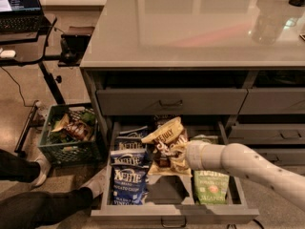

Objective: Pick brown chip bag from middle drawer and place on counter

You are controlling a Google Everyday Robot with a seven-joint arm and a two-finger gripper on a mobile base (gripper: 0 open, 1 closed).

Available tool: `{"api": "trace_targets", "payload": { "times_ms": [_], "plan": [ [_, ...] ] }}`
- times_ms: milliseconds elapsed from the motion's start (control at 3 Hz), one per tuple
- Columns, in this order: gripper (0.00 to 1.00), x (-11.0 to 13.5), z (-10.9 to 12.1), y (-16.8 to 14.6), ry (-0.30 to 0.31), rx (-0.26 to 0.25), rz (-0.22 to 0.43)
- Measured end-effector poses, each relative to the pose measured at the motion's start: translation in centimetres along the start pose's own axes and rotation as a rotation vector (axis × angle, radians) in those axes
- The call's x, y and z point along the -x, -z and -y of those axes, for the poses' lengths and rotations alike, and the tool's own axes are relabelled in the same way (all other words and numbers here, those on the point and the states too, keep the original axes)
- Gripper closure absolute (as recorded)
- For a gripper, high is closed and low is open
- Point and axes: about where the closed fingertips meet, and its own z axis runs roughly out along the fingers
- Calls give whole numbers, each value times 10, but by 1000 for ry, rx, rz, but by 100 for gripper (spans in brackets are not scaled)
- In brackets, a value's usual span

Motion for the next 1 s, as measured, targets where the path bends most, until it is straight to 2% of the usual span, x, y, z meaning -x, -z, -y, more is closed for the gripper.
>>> {"api": "trace_targets", "payload": {
  "times_ms": [333, 667, 1000],
  "plan": [
    [100, 18, 23, 46, 18, -75, 41],
    [100, 10, 46, 79, -12, -160, 72],
    [100, 9, 46, 80, -11, -161, 70]
  ]
}}
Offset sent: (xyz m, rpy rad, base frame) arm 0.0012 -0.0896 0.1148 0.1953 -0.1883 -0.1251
